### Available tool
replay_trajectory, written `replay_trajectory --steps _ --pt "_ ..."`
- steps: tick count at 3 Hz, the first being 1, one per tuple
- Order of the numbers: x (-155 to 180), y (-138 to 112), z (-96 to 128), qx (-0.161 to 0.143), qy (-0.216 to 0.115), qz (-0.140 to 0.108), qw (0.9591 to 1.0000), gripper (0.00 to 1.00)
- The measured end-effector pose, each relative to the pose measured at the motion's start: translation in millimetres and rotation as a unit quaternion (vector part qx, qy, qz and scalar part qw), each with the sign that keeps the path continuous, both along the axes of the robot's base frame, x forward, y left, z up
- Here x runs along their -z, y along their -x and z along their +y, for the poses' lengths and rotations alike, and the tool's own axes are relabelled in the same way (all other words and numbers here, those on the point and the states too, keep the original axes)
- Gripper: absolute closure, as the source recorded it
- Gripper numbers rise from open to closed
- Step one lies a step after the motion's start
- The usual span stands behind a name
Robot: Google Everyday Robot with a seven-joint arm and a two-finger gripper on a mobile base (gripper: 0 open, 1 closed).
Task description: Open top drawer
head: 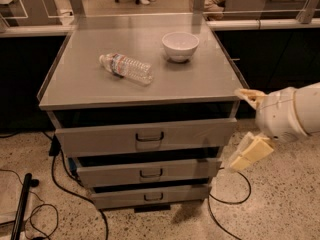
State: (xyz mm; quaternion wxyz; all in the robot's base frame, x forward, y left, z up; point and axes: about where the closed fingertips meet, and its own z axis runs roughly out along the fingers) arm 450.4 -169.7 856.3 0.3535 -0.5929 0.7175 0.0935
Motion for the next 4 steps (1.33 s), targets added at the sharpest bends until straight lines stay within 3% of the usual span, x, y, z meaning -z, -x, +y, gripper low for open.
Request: replay_trajectory --steps 2,4 --pt "57.1 -19.7 17.7 0.012 -0.024 0.04 0.9989 0.0" --pt "130.9 -55.7 58.1 0.007 -0.042 0.068 0.9968 0.0"
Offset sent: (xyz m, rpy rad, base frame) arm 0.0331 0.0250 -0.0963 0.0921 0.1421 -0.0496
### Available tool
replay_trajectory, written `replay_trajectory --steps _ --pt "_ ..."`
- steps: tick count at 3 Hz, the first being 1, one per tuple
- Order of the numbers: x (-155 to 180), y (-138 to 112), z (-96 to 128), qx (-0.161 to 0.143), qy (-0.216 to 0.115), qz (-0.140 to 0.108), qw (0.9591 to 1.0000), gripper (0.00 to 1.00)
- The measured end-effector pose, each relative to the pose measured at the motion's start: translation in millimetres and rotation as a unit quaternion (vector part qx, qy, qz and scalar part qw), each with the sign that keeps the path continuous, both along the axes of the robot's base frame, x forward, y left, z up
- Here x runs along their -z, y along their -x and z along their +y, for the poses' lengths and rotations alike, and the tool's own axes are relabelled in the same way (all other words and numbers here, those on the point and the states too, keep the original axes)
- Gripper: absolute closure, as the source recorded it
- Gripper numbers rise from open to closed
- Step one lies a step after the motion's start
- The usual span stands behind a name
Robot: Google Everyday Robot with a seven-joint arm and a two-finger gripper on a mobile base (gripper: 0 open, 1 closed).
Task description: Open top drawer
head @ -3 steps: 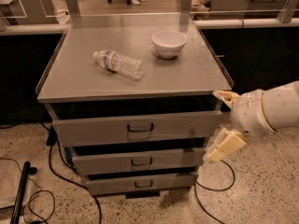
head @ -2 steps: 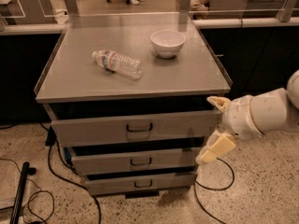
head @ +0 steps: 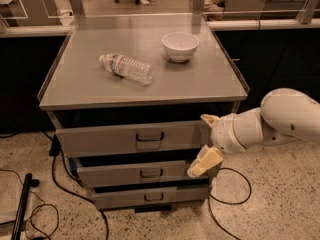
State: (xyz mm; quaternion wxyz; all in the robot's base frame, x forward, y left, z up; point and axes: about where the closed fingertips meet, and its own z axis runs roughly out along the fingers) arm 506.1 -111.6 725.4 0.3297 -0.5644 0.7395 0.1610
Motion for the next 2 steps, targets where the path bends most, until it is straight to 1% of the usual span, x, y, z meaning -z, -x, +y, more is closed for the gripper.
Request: replay_trajectory --steps 1,2 --pt "1.0 -0.8 0.1 0.001 -0.001 0.0 1.0 0.0" --pt "1.9 -3.7 3.9 0.0 -0.009 -0.008 0.9999 0.0"
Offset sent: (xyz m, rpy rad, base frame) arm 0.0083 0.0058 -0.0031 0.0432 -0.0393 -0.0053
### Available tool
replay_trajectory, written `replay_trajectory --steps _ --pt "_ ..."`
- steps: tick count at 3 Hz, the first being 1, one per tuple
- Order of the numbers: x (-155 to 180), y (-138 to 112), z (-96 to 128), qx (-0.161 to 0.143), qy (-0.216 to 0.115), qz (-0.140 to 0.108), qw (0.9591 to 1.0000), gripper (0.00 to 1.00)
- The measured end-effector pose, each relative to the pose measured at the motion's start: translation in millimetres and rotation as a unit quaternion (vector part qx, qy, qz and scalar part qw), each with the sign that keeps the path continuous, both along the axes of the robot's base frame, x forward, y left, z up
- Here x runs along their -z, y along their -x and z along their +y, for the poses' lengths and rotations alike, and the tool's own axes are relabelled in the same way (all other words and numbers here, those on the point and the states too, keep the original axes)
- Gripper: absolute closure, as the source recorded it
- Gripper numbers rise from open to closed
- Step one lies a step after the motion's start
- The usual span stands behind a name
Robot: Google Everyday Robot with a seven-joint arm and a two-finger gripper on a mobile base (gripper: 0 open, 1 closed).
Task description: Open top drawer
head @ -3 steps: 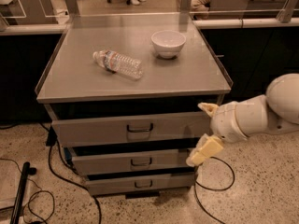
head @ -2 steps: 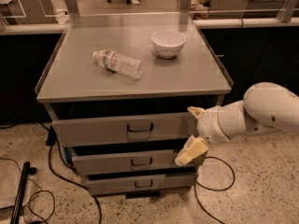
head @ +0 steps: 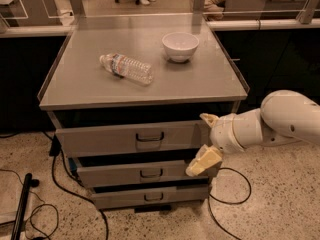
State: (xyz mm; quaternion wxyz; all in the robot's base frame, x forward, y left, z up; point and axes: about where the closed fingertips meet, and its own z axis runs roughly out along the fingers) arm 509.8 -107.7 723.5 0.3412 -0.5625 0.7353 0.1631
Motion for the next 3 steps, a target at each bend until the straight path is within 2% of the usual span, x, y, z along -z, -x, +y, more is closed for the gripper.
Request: replay_trajectory --steps 1,3 --pt "9.3 -13.6 7.5 0.001 -0.026 -0.012 0.9996 0.0" --pt "39.7 -35.5 19.2 -0.01 -0.043 -0.02 0.9988 0.0"
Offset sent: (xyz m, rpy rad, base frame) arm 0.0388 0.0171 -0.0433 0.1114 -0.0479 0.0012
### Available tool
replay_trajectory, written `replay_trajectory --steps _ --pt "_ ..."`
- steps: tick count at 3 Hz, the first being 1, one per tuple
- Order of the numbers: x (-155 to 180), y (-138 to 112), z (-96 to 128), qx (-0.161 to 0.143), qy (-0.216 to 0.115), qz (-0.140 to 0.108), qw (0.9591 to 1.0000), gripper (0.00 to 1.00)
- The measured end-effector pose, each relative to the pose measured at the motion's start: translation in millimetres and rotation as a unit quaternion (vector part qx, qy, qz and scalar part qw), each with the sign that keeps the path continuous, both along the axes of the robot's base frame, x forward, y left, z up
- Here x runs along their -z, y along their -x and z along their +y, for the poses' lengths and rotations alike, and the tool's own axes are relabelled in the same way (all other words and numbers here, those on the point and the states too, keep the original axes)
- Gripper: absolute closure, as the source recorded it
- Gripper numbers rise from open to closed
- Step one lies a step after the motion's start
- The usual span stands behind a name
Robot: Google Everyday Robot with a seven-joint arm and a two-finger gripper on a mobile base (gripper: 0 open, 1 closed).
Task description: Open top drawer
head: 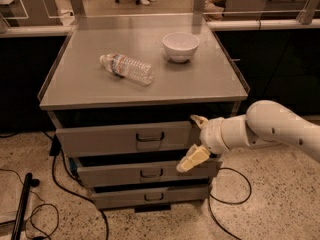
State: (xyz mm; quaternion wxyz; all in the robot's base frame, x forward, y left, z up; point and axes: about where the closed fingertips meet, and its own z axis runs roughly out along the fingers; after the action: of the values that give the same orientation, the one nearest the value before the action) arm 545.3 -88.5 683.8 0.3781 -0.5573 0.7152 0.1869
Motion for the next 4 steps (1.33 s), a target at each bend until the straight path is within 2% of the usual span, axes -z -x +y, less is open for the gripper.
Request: replay_trajectory --steps 1,2,3,4 --pt "11.8 -21.9 16.7 -0.018 -0.002 -0.015 0.9997 0.0" --pt "11.9 -22.1 17.0 -0.019 -0.002 -0.015 0.9997 0.0" --pt "11.9 -22.1 17.1 -0.019 -0.002 -0.015 0.9997 0.14" --pt "11.9 -22.1 17.1 -0.019 -0.002 -0.015 0.9997 0.37"
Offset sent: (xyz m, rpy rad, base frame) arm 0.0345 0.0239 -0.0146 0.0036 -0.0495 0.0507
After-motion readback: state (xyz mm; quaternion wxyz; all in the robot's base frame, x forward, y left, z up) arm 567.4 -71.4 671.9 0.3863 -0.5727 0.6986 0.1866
